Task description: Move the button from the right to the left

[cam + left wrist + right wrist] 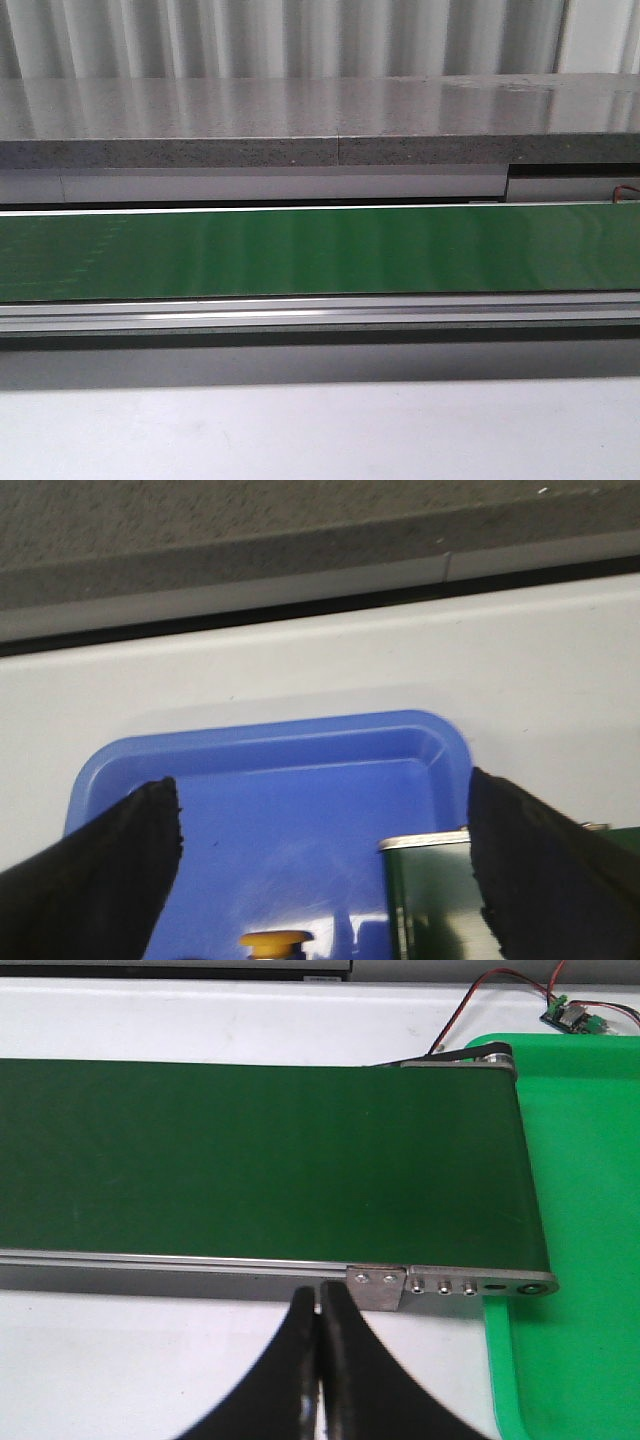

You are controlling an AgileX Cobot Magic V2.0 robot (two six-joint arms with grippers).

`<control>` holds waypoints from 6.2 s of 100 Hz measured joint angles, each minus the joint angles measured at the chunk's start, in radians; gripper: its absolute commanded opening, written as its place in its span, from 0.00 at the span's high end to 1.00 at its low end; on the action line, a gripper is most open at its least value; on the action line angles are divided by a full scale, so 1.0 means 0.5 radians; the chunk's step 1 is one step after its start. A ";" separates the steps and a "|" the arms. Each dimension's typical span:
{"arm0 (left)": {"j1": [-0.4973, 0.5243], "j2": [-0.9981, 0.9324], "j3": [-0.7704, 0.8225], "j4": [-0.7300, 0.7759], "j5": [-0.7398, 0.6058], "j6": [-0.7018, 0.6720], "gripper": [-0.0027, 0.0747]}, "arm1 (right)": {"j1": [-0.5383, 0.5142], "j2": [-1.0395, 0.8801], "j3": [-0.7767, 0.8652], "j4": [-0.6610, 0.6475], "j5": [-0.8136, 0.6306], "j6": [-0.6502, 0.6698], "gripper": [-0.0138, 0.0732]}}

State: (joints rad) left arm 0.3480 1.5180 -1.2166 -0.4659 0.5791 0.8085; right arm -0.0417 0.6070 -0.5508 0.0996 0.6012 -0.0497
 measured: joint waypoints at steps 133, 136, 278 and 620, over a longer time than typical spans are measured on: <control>-0.909 -1.641 1.313 -0.451 -0.541 0.000 0.99 | 0.000 0.000 0.000 0.000 0.000 0.000 0.92; -0.909 -1.641 1.313 -0.454 -0.541 0.000 0.99 | 0.000 0.000 0.000 0.000 0.000 0.000 0.92; -0.986 -1.876 1.574 0.713 -0.998 -1.250 0.99 | 0.000 0.000 0.000 0.000 0.000 0.000 0.92; -0.760 -3.046 2.428 1.201 -1.117 -1.832 0.99 | 0.000 -1.234 1.152 -0.023 -1.082 0.004 0.92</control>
State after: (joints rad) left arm -0.0322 -0.0051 -0.0026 0.1346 0.0205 -0.1078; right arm -0.0417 -0.0099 0.0251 0.0883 0.0603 -0.0478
